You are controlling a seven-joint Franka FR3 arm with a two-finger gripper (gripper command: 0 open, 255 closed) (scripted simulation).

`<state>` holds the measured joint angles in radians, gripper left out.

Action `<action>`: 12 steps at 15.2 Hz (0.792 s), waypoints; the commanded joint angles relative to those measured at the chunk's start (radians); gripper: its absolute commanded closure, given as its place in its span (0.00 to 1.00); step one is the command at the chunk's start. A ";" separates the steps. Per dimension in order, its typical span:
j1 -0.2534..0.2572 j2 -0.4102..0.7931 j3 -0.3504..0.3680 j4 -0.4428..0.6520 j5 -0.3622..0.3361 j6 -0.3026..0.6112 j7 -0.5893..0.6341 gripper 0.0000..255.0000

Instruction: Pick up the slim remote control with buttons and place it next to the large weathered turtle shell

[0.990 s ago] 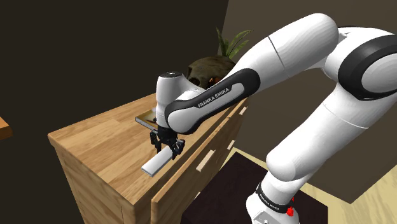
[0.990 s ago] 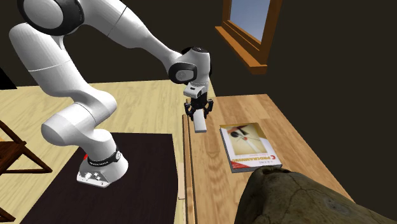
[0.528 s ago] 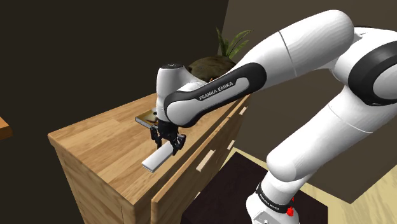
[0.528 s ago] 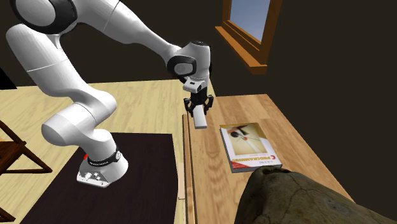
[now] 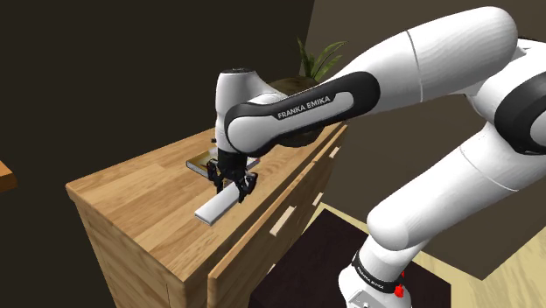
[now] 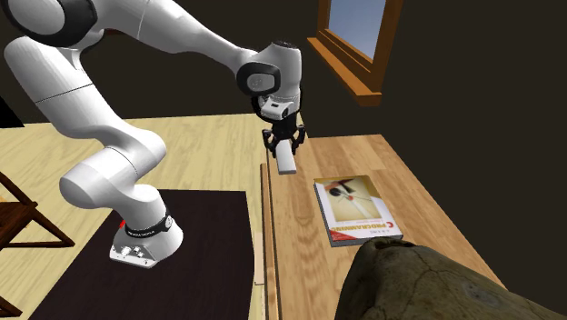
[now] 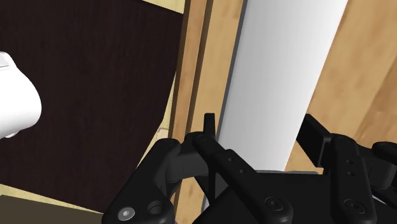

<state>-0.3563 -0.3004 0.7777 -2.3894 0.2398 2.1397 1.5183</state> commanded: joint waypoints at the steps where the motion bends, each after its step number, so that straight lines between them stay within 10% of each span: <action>1: 0.005 -0.019 -0.010 0.018 0.007 -0.035 -0.005 1.00; 12: 0.014 -0.082 -0.058 0.121 0.018 -0.195 -0.024 1.00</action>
<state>-0.3419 -0.3836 0.7192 -2.2827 0.2603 1.9571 1.4901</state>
